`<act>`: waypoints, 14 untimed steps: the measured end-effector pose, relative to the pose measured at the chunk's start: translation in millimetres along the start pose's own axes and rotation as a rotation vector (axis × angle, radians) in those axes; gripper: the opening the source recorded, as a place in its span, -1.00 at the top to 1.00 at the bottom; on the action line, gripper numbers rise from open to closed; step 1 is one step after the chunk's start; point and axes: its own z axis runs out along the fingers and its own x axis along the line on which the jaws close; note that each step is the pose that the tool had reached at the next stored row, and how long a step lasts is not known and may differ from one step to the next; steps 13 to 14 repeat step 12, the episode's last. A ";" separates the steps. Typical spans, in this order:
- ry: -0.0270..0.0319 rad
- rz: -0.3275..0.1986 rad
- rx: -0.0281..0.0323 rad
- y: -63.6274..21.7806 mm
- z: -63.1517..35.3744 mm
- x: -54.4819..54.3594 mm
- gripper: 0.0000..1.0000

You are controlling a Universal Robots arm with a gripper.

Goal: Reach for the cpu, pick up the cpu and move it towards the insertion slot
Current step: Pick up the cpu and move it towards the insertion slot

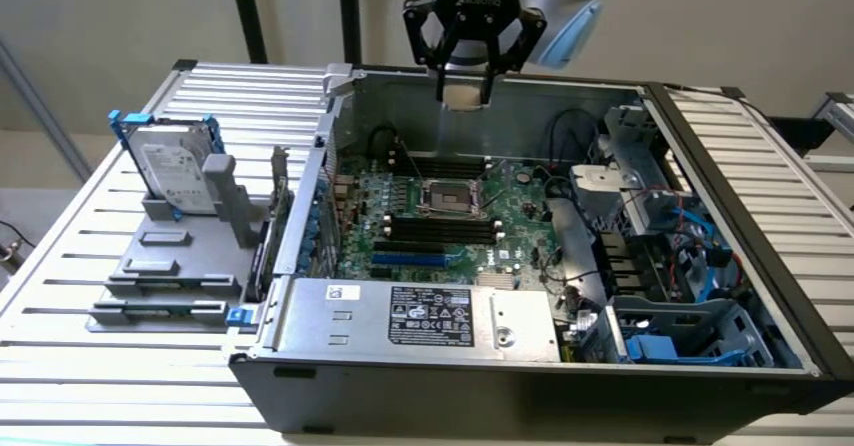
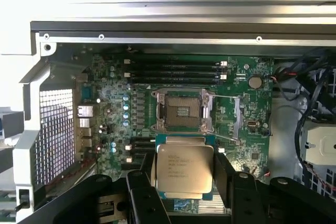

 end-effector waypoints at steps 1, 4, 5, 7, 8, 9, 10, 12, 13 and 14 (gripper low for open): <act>0.0000 0.000 0.0000 0.1 0.4 -0.1 -0.08; 0.0000 0.000 0.0003 0.1 0.6 -0.1 -0.08; 0.0001 0.000 0.0004 0.1 0.6 -0.1 -0.08; 0.0000 0.000 0.0002 0.1 0.7 -0.1 -0.08; 0.0000 0.000 0.0002 0.1 0.7 -0.1 -0.08; 0.0000 0.000 0.0002 0.1 0.7 -0.1 -0.08; 0.0000 0.000 0.0003 0.1 0.7 -0.1 -0.08; 0.0000 0.000 0.0003 0.1 0.7 -0.1 -0.08; 0.0000 0.000 0.0003 0.1 0.7 -0.1 -0.08; 0.0000 0.000 0.0003 0.1 0.7 -0.1 -0.08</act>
